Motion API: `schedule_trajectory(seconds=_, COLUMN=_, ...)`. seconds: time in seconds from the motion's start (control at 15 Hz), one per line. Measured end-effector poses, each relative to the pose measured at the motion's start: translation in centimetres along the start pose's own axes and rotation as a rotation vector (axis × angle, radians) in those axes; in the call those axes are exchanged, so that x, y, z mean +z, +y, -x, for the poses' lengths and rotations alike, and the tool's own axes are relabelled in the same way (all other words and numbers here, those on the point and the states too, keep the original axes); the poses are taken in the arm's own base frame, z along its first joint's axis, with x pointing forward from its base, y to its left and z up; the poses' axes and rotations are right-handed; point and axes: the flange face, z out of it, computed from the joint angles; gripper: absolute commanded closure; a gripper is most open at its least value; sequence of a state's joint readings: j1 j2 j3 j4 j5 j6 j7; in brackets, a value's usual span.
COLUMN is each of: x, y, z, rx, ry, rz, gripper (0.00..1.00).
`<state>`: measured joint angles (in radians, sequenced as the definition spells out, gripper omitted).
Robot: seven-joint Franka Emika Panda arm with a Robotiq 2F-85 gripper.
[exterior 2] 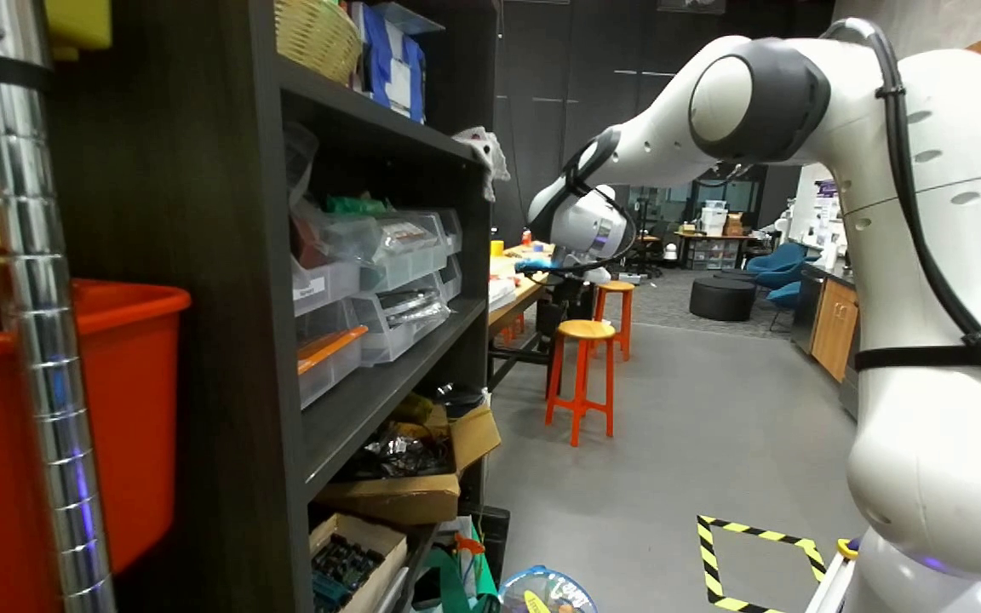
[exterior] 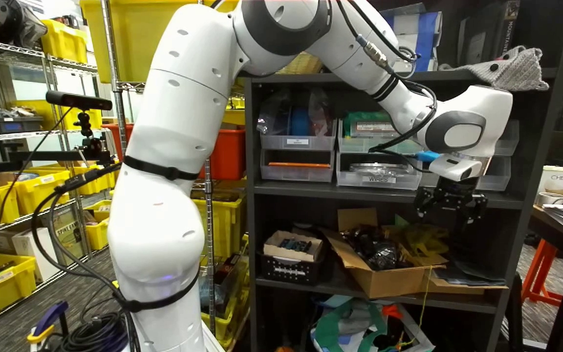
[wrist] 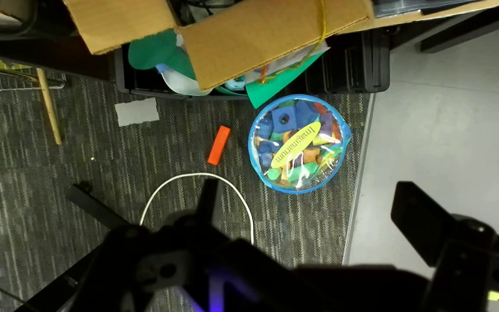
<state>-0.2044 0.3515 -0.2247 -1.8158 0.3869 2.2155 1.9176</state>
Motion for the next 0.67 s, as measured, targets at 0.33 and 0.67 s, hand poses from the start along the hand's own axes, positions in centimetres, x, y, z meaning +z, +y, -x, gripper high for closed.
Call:
schedule_trajectory(seconds=0.33, x=0.84, y=0.14, z=-0.88, rx=-0.002, ry=-0.013, rz=0.019, gripper=0.00)
schedule_trajectory(seconds=0.67, x=0.86, y=0.20, z=-0.77, rx=-0.004, ry=-0.014, rz=0.018, gripper=0.00)
